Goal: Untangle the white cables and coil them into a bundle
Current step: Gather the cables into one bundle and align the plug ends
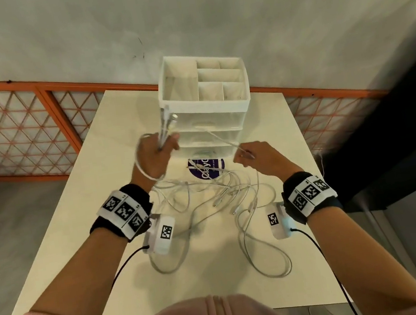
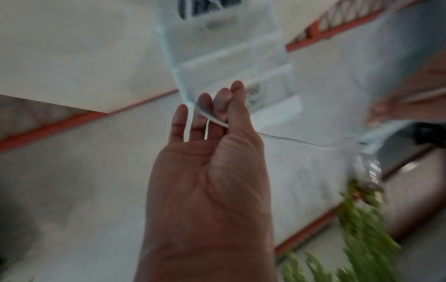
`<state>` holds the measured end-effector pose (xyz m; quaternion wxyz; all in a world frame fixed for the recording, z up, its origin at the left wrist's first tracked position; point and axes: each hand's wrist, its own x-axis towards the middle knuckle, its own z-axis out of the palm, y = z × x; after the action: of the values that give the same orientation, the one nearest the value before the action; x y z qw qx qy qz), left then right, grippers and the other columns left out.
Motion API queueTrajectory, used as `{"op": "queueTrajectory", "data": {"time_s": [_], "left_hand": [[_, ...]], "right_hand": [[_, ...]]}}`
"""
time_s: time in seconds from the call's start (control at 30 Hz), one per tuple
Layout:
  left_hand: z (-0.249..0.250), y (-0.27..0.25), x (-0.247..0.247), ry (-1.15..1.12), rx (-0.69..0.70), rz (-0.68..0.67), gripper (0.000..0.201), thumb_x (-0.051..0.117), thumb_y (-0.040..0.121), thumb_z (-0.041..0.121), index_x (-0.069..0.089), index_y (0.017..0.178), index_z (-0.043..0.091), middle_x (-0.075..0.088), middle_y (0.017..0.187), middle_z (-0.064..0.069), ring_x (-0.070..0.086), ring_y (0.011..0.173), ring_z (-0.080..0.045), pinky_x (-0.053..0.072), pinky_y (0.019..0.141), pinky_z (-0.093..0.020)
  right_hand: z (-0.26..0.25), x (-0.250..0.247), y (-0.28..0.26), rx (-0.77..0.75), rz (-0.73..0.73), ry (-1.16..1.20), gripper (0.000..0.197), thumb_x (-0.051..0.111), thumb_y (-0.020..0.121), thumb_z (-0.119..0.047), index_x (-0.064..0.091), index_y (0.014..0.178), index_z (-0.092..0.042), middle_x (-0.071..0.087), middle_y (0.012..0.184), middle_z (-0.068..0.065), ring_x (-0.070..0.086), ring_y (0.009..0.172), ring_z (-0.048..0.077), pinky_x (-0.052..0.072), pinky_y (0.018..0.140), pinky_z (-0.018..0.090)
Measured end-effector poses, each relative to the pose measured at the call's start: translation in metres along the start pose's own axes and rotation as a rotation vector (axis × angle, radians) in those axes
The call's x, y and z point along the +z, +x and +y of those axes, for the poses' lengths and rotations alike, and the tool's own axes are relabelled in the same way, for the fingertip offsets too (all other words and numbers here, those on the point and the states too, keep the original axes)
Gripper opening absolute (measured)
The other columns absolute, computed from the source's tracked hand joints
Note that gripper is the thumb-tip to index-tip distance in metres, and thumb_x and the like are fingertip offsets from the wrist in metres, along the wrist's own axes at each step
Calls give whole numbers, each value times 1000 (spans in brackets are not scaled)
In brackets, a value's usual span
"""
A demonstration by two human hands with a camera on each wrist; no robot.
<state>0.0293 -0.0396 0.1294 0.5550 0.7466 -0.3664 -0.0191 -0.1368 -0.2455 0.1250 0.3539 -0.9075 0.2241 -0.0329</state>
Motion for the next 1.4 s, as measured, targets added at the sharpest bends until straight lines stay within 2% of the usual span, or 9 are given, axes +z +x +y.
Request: {"op": "queueTrajectory", "data": {"time_s": [0.13,0.37,0.47,0.57,0.73,0.93,1.1,1.2,1.4], "left_hand": [[-6,12,-30,134,-78,77,32,69,82,34,71,68,5,51,49,8,52,47,-2,32,49,-14],[-14,3,-28,488,-323,-173,45,68,78,50,61,70,7,58,68,-9,51,65,-24,37,66,-30],[-30,3,-37,652,-495,-410,46,68,78,49,58,82,4,66,91,-18,57,79,-32,42,69,-35],[-37,1,-37,756,-587,-487,51,66,84,38,54,109,-5,60,116,-26,56,107,-41,44,82,-41],[-36,2,-29,766,-606,-494,34,50,93,23,53,112,-4,59,116,-26,55,106,-43,44,84,-42],[-32,0,-23,799,-596,-801,42,45,96,24,38,134,6,49,134,-19,49,118,-36,40,93,-38],[-12,1,-21,756,-514,-961,18,50,95,27,52,99,10,60,101,-10,48,75,-21,35,65,-27],[2,5,-23,757,-508,-1072,27,55,93,30,57,112,11,58,94,-5,47,69,-16,33,58,-24],[22,17,-15,659,-412,-965,17,51,94,27,53,91,10,45,68,2,41,58,-13,29,50,-25]], "right_hand": [[44,7,-12,142,0,-60,27,55,94,-22,73,84,-3,52,73,-2,52,73,17,36,64,12],[53,-6,8,302,370,149,17,54,93,-11,65,83,-2,63,70,6,56,41,1,47,49,17],[64,-14,18,348,472,219,20,59,90,-11,60,106,0,70,96,18,71,77,12,54,76,21],[78,-6,26,409,340,156,44,57,90,-14,48,133,-6,56,132,15,59,114,32,46,100,46],[83,34,15,345,5,101,18,59,86,2,64,100,-8,61,97,9,59,81,24,48,66,16],[88,79,1,294,-140,-255,34,56,91,-14,56,125,-13,52,127,14,46,122,30,34,101,36],[86,70,1,341,-246,-308,16,52,92,-10,65,101,-9,65,111,13,58,106,28,39,80,28],[66,44,6,353,-300,-172,11,50,93,-7,59,88,-4,63,88,17,61,69,23,47,55,19],[-10,-16,13,302,-144,155,9,45,93,-11,50,89,-4,59,74,10,62,61,20,51,55,24]]}}
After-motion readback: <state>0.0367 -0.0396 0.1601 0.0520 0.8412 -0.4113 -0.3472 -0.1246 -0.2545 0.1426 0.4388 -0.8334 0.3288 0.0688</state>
